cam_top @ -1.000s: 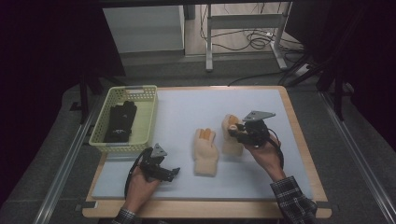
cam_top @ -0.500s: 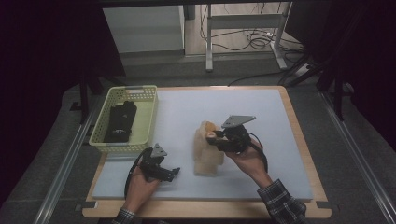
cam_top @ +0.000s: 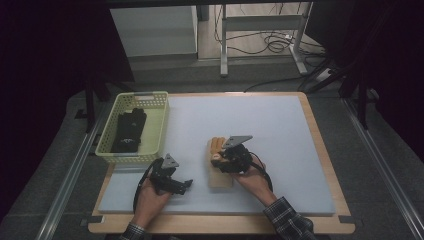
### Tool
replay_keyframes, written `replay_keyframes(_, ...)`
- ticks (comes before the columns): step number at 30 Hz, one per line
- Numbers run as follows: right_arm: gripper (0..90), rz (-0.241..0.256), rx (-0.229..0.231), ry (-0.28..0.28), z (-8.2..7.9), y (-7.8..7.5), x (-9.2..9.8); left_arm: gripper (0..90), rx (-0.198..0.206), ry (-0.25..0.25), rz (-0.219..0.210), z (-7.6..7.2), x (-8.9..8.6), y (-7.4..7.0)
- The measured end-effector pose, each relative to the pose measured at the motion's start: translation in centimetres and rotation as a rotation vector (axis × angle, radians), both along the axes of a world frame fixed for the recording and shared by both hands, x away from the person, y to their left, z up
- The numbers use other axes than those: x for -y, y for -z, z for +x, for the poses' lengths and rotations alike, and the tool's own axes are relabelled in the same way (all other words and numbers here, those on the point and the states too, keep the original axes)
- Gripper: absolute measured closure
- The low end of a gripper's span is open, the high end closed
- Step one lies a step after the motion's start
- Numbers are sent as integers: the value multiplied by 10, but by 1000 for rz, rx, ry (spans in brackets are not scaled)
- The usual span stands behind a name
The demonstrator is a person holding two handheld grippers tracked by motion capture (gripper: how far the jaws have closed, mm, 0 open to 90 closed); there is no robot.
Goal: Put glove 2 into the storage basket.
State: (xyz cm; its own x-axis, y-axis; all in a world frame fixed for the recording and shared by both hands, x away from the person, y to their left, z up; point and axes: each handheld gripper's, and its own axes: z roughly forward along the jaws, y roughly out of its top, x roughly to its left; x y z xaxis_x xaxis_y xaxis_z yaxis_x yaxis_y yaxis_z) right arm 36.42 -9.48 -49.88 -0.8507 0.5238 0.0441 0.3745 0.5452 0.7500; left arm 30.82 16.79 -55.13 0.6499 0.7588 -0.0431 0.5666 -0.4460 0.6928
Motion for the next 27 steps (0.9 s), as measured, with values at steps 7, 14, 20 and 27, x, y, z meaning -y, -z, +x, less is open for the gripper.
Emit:
replay_keyframes(7,459,-20,34,18,0,12,0,3,0,0,1,0,0,0)
replay_keyframes(14,401,0,4,21,1,0,6,3,1,-2,-1,0,0,0)
replay_keyframes(20,420,10,36,36,-1,-16,21,3,1,-2,-1,0,0,0)
replay_keyframes(27,641,14,9,63,-5,-15,49,3,-1,0,0,0,0,0)
